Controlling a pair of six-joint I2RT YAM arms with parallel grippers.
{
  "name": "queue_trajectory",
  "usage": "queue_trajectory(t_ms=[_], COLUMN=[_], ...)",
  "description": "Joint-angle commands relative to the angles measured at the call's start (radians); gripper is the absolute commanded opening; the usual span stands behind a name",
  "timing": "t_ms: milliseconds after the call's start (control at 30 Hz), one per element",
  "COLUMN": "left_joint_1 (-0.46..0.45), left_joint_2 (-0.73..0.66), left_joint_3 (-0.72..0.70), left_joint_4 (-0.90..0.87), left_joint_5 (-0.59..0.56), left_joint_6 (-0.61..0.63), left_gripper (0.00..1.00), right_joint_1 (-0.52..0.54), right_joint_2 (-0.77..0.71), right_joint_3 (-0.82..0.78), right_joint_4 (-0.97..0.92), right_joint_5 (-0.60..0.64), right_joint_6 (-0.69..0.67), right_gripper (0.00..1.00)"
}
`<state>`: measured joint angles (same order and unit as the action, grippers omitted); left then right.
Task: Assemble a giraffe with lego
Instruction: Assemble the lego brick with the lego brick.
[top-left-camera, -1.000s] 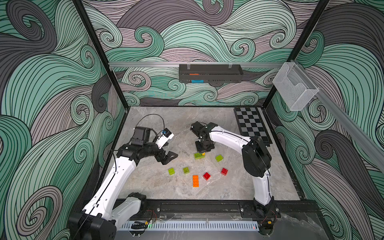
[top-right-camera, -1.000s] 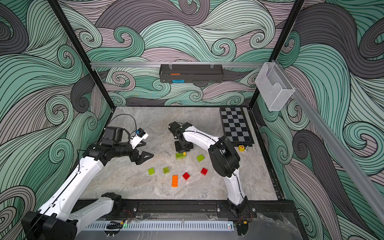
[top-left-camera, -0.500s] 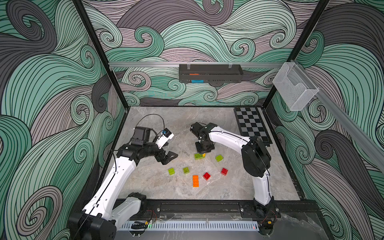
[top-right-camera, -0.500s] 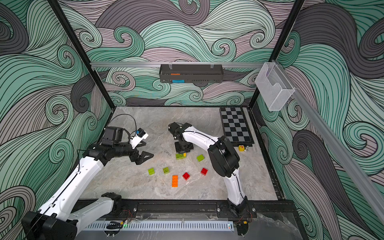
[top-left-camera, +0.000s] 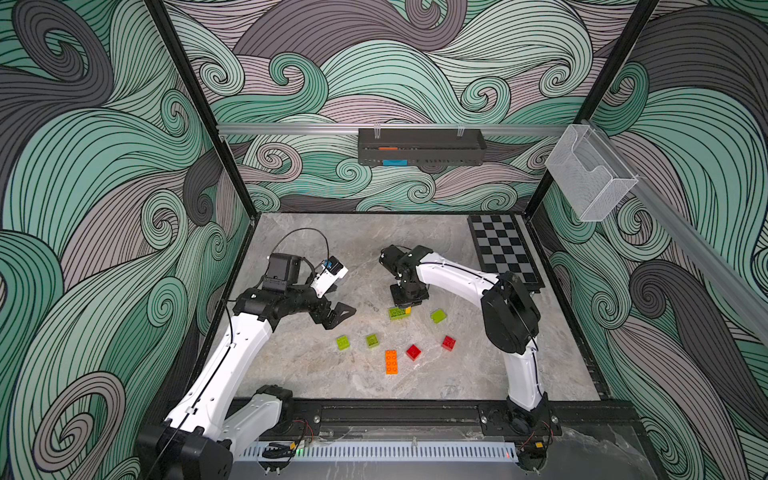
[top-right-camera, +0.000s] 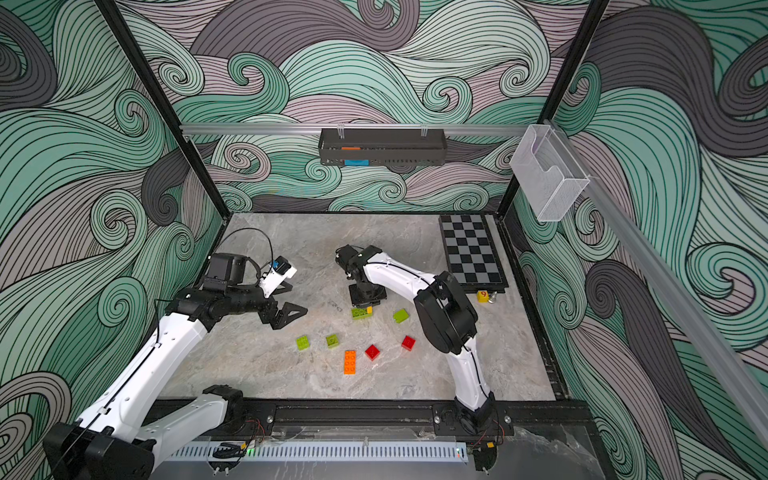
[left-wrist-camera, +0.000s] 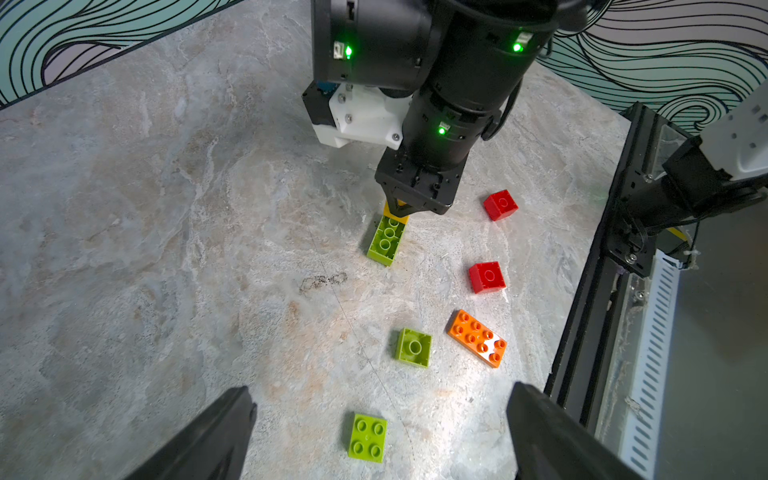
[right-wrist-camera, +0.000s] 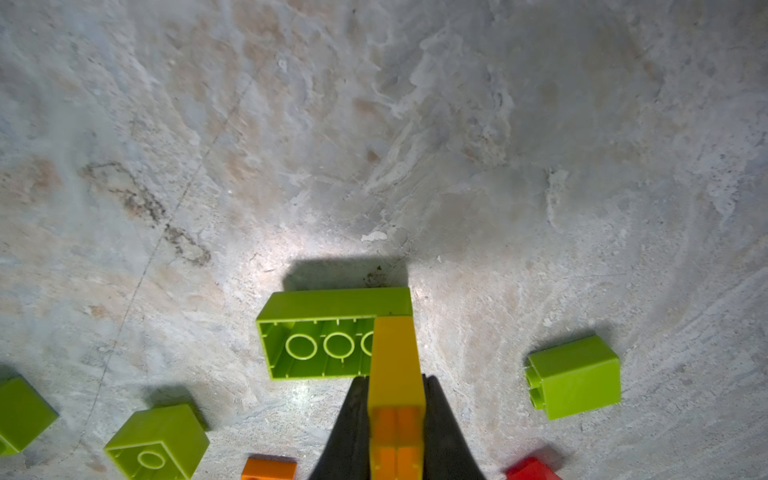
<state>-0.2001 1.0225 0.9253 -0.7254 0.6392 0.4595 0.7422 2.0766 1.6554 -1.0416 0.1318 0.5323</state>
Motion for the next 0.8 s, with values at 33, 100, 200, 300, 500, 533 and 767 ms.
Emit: queue_trajectory(t_ms=[33, 100, 200, 300, 500, 533, 767], left_joint_1=[-0.01, -0.01, -0.01, -0.01, -0.012, -0.012, -0.013], left_joint_2=[-0.018, -0.018, -0.018, -0.018, -0.018, -0.018, -0.018], left_joint_3=[-0.007, -0.006, -0.005, -0.005, -0.005, -0.005, -0.005], left_joint_4=[0.001, 0.001, 0.0, 0.001, 0.001, 0.001, 0.001], left_joint_5=[0.007, 0.007, 0.009, 0.009, 0.01, 0.009, 0.013], left_joint_6=[-0.001, -0.001, -0.002, -0.002, -0.002, -0.002, -0.002], left_gripper=[0.99, 0.99, 0.99, 0.99, 0.99, 0.99, 0.99], right_joint_1=[0.006, 0.006, 0.007, 0.003, 0.009, 0.011, 0.012], right_joint_2=[0.081, 0.086, 0.087, 0.077, 0.073, 0.081, 0.104], right_joint_3=[-0.079, -0.085, -0.098, -0.12, -0.129, -0.136, -0.117], right_joint_4=[0.013, 0.017, 0.028, 0.054, 0.063, 0.069, 0.062], right_joint_5=[0.006, 0.0, -0.03, -0.077, -0.054, -0.05, -0.048], right_joint_6=[0.018, 0.022, 0.042, 0.083, 0.109, 0.108, 0.079], right_gripper=[0.0, 0.0, 0.0, 0.0, 0.0, 0.0, 0.0])
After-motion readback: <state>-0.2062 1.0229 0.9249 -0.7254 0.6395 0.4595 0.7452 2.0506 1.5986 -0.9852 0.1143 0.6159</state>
